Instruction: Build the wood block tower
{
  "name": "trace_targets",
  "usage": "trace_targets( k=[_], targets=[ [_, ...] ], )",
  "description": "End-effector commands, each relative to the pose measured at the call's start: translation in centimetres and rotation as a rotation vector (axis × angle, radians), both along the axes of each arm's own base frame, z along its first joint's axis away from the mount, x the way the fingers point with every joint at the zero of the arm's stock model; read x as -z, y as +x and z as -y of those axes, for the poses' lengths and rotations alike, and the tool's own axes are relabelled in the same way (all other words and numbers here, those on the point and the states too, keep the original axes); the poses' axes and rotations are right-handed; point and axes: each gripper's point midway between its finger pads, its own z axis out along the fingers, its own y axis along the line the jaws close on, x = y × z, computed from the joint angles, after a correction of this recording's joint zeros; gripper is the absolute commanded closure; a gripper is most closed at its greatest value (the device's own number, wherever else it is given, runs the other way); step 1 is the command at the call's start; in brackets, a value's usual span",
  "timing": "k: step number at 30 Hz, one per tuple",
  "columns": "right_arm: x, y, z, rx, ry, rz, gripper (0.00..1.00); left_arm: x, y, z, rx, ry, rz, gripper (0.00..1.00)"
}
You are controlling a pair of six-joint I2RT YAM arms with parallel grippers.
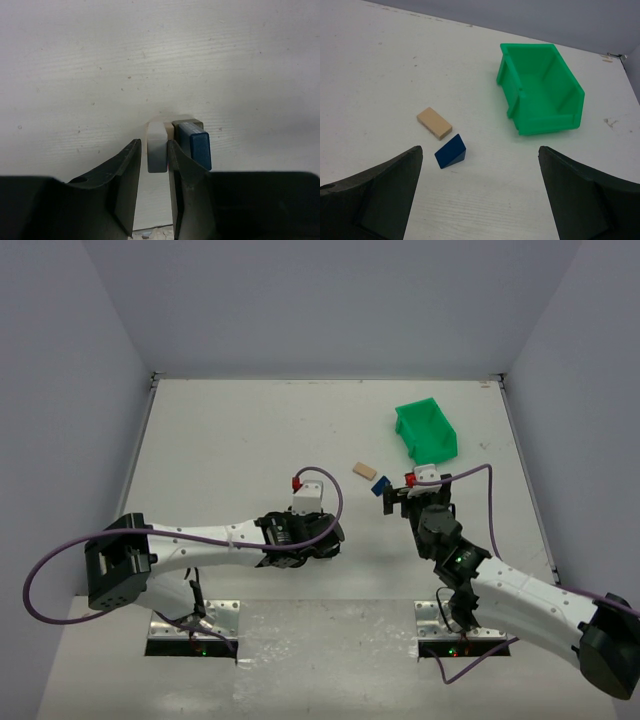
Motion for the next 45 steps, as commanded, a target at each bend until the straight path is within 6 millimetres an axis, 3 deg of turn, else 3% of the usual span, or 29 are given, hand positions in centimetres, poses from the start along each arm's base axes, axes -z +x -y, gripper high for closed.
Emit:
trace_targets(
  k=[1,45],
  targets=[
    [-1.01,0.4,0.08,0.023,0.044,0.029,0.01,-1.87,0.48,1.53,0.003,-0.046,0.043,0.74],
    [-0.97,0.47,0.37,0.033,0.052,0.029,0.01,-1.95,-0.1,1.77,-0.009,-0.015,0.023,0.85]
  ],
)
